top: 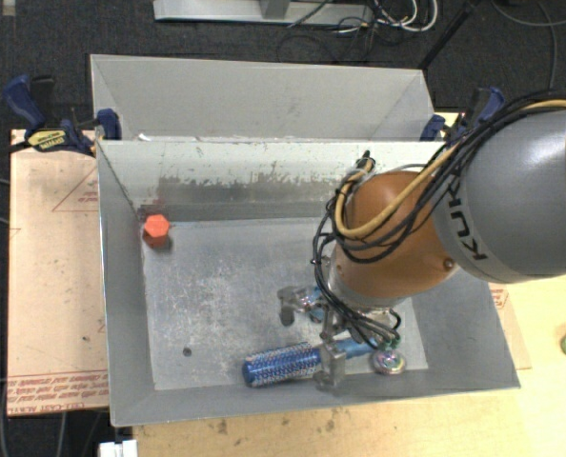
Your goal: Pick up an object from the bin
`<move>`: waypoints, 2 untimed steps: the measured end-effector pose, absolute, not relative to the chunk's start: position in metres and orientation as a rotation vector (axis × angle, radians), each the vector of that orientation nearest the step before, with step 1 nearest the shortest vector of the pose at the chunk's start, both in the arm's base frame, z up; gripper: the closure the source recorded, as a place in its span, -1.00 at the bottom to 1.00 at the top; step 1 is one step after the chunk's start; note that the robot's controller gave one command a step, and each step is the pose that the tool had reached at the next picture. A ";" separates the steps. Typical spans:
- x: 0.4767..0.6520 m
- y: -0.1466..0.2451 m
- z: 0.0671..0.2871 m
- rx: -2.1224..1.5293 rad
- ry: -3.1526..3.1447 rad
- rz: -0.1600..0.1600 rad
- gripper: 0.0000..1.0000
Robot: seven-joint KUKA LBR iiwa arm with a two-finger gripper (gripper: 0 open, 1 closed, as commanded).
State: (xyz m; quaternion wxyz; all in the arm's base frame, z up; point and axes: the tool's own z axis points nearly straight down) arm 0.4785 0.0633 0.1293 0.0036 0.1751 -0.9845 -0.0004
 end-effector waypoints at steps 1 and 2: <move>0.492 0.075 0.068 0.650 -3.084 -0.003 -1.00; 0.489 0.074 0.069 0.645 -3.075 -0.003 1.00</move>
Offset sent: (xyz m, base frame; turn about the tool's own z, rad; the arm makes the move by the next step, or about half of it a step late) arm 0.0105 0.0102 -0.0593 -0.0648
